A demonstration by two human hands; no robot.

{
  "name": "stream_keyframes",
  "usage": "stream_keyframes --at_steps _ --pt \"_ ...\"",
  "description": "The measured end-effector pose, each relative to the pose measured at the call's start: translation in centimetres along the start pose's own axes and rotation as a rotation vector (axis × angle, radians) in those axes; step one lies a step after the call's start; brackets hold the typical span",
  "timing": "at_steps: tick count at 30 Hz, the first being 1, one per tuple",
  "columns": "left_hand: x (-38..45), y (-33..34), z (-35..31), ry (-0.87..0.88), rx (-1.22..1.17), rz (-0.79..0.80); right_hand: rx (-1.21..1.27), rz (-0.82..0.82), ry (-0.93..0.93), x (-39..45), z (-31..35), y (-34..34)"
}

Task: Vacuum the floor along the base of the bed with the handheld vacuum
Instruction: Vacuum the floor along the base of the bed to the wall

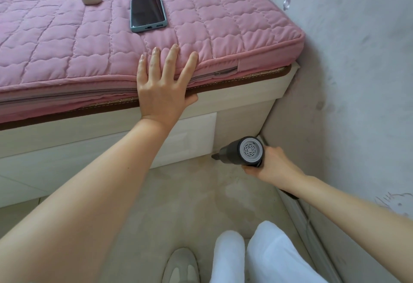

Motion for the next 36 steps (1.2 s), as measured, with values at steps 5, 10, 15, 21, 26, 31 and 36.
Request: stream_keyframes --at_steps 5,10,15,21,26,31,36 --pt "0.4 -0.2 0.1 -0.028 -0.037 0.028 0.146 -0.031 0.122 -0.1 -1.4 1.0" --pt "1.7 -0.7 -1.3 -0.025 -0.030 0.007 0.238 -0.136 0.194 -0.7 -1.8 2.0" --pt "5.4 -0.7 -4.9 0.046 -0.058 -0.023 0.357 -0.169 0.231 -0.8 -2.5 2.8" --pt "5.7 0.3 -6.5 0.021 -0.077 -0.071 0.526 -0.229 0.322 -2.0 -4.4 2.9" --pt "5.4 0.6 -6.5 0.015 -0.061 -0.092 0.649 -0.251 0.386 -3.3 -6.2 3.2" --pt "5.2 0.8 -6.6 0.013 -0.053 -0.097 0.644 -0.256 0.423 -3.2 -7.5 3.0" --pt "5.1 0.9 -6.6 0.015 -0.053 -0.105 0.633 -0.274 0.411 -3.2 -7.8 2.7"
Point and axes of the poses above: each hand's wrist, its own x-axis towards the middle knuckle, its own y-axis out of the palm, z = x × y, the point moved 9 cm from there along x, towards the middle knuckle, and after that the axes turned 11 degrees about y, right-handed, at the moved point
